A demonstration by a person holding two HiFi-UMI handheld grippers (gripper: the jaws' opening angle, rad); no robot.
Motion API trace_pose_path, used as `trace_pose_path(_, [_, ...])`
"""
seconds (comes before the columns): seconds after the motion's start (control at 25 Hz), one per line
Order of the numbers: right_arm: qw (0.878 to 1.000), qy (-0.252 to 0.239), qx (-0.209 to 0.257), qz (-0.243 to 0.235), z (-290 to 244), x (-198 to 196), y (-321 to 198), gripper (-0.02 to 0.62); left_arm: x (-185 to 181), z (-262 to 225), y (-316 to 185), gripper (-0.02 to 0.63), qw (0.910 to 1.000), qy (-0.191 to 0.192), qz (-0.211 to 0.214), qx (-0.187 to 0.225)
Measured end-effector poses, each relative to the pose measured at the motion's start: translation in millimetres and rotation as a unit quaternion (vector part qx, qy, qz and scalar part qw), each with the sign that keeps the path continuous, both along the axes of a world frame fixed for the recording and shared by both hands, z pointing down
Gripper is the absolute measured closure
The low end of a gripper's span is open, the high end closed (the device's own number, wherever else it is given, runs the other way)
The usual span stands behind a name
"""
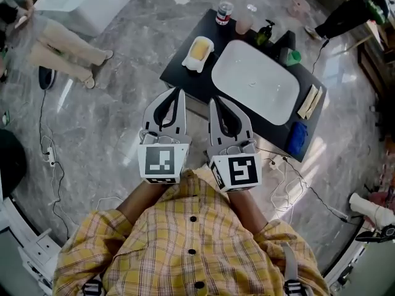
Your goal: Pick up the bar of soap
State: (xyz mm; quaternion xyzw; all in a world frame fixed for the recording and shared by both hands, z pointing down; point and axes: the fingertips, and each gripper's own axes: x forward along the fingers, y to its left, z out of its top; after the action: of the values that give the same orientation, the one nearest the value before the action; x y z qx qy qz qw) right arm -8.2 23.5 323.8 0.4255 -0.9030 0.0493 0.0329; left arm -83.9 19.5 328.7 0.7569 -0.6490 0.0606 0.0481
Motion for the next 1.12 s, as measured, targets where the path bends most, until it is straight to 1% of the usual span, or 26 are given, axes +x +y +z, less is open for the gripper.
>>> trace_pose_path(0.24, [0.998,0.01,-0.001,0.068,-9,-31,-85,0.577,-37,-5,-89,0.595,0.999,0.007,0.043,-0.007])
trace_pose_path(0.44, [0.994,0.018,-0.004,0.105,-10,-56,-134,0.577,-61,0,-137,0.595,0.9964,0.013,0.082,-0.019])
trace_pose_path(0.6, [0.99,0.023,-0.011,0.136,-16,-66,-159,0.577,-75,2,-158,0.595,0.9938,0.021,0.104,-0.033])
trace_pose_path(0.68, [0.989,0.026,-0.013,0.142,-15,-71,-169,0.577,-80,7,-169,0.595,0.9933,0.023,0.107,-0.037])
trace_pose_path(0.8, [0.99,0.028,-0.014,0.14,-10,-70,-184,0.577,-75,16,-186,0.595,0.9929,0.022,0.109,-0.043])
trace_pose_path(0.96, [0.989,0.027,-0.026,0.141,-3,-55,-204,0.577,-65,22,-208,0.595,0.9933,0.018,0.103,-0.051])
trace_pose_path(1.04, [0.989,0.022,-0.035,0.142,1,-49,-209,0.577,-62,24,-215,0.595,0.9937,0.01,0.097,-0.055])
trace_pose_path(1.12, [0.989,0.021,-0.039,0.14,5,-45,-215,0.577,-58,34,-223,0.595,0.9931,0.005,0.096,-0.068])
